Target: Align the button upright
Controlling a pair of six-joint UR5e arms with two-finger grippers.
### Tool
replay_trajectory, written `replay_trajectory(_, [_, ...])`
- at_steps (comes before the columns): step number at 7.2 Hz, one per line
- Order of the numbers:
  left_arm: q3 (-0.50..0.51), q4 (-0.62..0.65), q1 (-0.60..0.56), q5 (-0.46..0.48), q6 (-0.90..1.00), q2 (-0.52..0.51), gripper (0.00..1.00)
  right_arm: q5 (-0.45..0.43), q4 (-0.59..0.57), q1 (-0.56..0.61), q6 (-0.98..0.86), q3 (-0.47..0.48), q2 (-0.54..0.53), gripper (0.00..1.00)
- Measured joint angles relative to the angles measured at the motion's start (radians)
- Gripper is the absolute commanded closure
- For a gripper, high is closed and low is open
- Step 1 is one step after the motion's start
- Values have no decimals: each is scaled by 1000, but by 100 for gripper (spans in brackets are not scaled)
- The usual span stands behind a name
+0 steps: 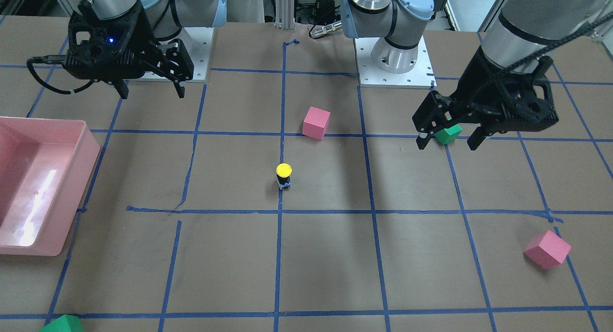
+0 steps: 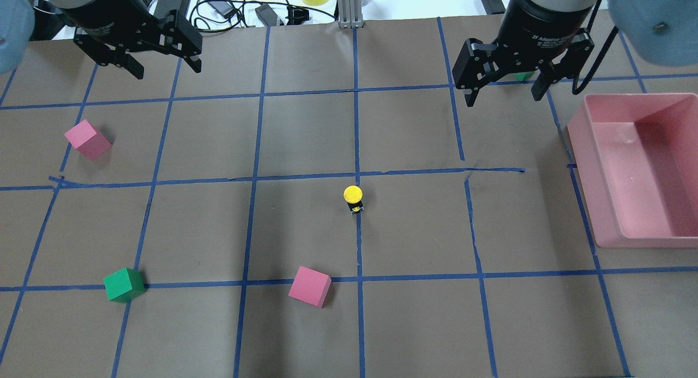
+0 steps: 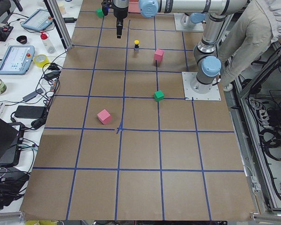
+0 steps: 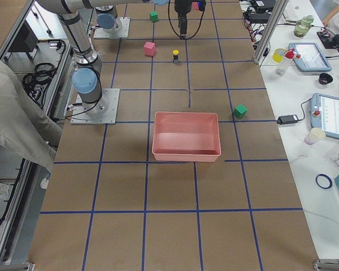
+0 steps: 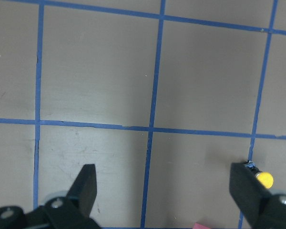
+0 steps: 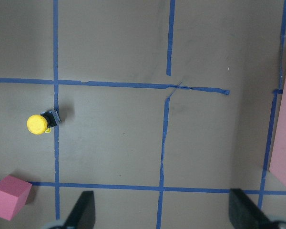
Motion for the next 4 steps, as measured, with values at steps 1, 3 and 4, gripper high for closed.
replay_trajectory(1, [-24,-3,-23,30,27,22,0,-1,0,0,0,0,0,0])
replay_trajectory(3, [-49,-13,-38,65,50,44,0,-1,0,0,0,0,0,0])
replay_trajectory(4, [-51,-36,-40,71,52,47,0,-1,0,0,0,2,0,0])
